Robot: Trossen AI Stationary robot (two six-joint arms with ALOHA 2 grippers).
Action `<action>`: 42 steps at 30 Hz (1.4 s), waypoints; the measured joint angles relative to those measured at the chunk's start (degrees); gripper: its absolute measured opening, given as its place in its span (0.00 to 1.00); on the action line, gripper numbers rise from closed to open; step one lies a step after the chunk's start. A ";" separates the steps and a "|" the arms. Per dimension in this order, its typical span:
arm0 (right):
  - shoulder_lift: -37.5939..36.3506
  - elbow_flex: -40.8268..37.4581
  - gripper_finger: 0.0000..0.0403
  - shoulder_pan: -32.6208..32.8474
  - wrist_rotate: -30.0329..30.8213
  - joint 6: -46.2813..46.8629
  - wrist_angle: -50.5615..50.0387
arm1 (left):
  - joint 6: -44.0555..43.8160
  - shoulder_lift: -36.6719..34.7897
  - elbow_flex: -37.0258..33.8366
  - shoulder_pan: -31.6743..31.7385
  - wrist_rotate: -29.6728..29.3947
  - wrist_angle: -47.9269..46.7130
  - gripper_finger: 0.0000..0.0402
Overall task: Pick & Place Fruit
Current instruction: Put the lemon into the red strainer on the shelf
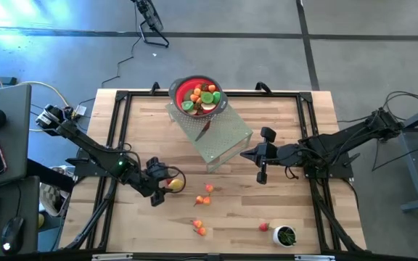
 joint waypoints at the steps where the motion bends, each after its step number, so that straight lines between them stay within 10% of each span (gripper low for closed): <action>1: 0.00 0.01 0.01 0.00 0.00 0.00 0.00 | -0.91 0.00 0.00 0.00 0.00 0.23 0.65; 42: 0.00 0.02 0.01 -0.02 0.00 0.02 -0.11 | -0.32 13.23 -0.15 0.04 -4.81 4.45 0.65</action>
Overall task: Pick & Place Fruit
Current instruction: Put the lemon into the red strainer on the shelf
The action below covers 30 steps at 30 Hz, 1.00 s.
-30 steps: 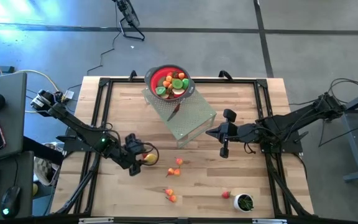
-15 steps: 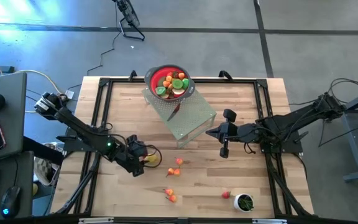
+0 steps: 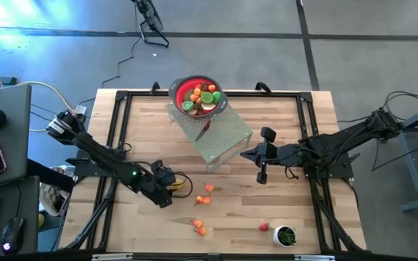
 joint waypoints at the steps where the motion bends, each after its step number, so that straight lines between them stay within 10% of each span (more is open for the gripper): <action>1: 0.00 -0.02 0.01 0.00 0.00 0.00 0.00 | 0.00 0.33 0.00 0.00 -0.29 -0.05 0.65; 30: 0.00 -0.02 0.01 0.02 0.00 0.00 0.02 | 0.06 3.57 0.00 0.00 -1.60 1.98 0.65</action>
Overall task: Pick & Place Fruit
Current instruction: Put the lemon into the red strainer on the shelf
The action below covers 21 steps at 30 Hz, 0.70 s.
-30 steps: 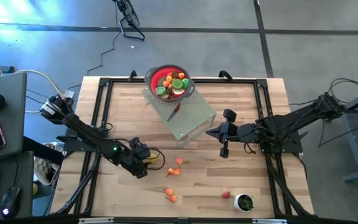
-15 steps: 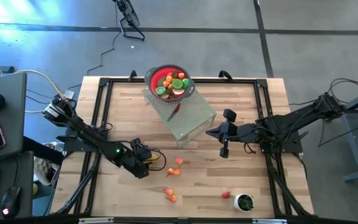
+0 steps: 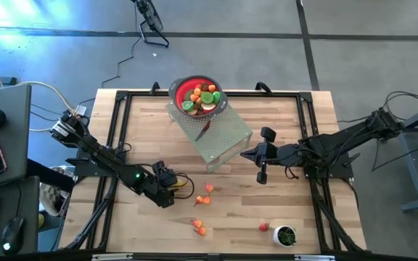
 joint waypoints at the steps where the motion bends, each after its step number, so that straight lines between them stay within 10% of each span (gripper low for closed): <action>1: 0.00 0.01 0.01 0.00 0.00 0.00 0.00 | -0.14 0.00 0.00 0.00 0.00 -0.02 0.65; 21: 0.00 0.00 0.01 0.00 -0.02 0.00 0.00 | -0.14 0.82 0.00 0.00 -2.58 -0.05 0.65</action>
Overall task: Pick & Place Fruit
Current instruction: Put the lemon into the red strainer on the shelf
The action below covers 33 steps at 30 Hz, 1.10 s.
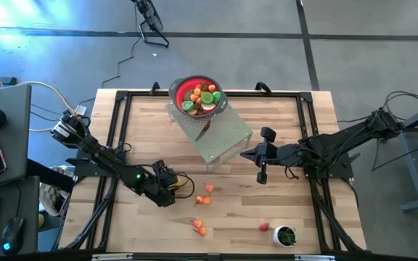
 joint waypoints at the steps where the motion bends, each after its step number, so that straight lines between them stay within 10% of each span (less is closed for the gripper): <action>1: 0.00 0.02 0.01 0.00 0.00 0.00 0.00 | 0.00 0.34 0.00 -0.02 -0.03 -0.21 0.65; 33: 0.00 0.00 0.01 -0.02 0.02 0.02 0.00 | -2.78 4.95 0.02 -0.02 0.39 1.14 0.65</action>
